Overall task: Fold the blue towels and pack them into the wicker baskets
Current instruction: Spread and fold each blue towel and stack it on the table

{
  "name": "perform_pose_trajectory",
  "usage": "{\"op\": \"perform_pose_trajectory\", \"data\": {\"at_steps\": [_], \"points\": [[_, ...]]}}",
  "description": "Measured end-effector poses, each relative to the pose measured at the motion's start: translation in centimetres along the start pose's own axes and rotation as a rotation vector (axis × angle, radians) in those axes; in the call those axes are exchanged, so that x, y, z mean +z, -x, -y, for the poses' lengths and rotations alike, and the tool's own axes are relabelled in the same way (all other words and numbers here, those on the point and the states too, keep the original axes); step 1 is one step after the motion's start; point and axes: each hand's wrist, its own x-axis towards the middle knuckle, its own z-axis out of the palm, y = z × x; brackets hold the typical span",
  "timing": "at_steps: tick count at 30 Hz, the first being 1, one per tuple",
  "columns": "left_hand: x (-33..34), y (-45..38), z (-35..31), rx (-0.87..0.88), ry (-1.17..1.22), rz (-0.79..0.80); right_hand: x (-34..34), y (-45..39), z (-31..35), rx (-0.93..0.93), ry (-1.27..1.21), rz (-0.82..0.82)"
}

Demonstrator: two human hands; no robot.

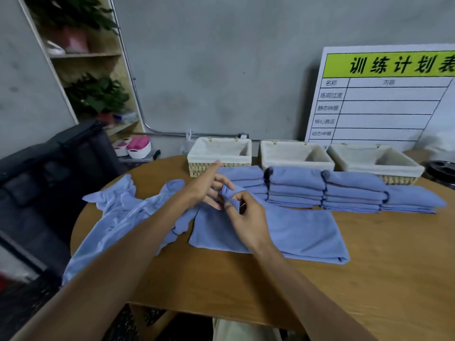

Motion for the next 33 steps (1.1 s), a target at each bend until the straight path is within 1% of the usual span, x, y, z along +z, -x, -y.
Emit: {"op": "perform_pose_trajectory", "data": {"at_steps": [6,13,15,17,18,19,21,23,24,26,27,28,29,30,31,32,33], "points": [[-1.3,-0.2,2.1,-0.005,0.034,-0.061,3.0,0.0,-1.2,0.030,0.002,0.040],[-2.6,-1.0,4.4,0.013,0.034,-0.082,4.3,0.0,-1.7,0.003,-0.021,0.041],[-2.8,-1.3,5.3,0.006,0.020,-0.078,4.2,0.3,-1.8,0.007,-0.021,0.115],[-2.7,-1.6,6.9,-0.030,-0.034,-0.089,3.6,0.3,-2.1,0.031,0.008,0.262],[-2.5,-1.7,7.6,-0.040,-0.088,-0.099,2.8,0.2,-2.4,0.022,0.032,0.309],[-2.4,-1.8,8.4,-0.030,-0.164,-0.116,1.8,0.0,-3.0,0.004,0.056,0.311],[-2.1,-1.7,9.1,0.038,-0.315,-0.150,-1.3,-0.8,-4.6,-0.027,0.126,0.203],[-1.6,-1.6,9.1,0.144,-0.475,-0.157,-5.1,-1.6,-6.9,-0.058,0.317,0.093],[-1.2,-1.5,8.8,0.200,-0.623,-0.179,-6.9,-1.7,-8.2,-0.075,0.447,0.067],[0.8,-1.3,8.0,0.289,-0.964,-0.326,-9.8,-1.4,-10.5,-0.115,0.667,0.055],[2.4,-1.4,7.7,0.355,-1.050,-0.395,-10.8,-1.1,-11.4,-0.124,0.728,0.072],[4.4,-1.2,7.1,0.448,-1.053,-0.414,-11.4,-0.6,-11.9,-0.124,0.772,0.101],[6.6,-1.2,6.9,0.523,-1.017,-0.368,-11.7,-0.3,-12.1,-0.119,0.812,0.136],[8.9,-0.9,6.6,0.559,-0.982,-0.274,-12.0,0.1,-12.1,-0.103,0.850,0.180],[11.0,-0.6,6.7,0.529,-0.985,-0.161,-12.3,0.2,-12.0,-0.073,0.880,0.224],[12.5,-0.4,7.2,0.460,-1.034,-0.070,-12.8,0.3,-11.9,-0.038,0.900,0.267],[13.3,-0.4,7.7,0.388,-1.088,-0.025,-13.3,0.3,-11.9,0.001,0.912,0.311]]}}
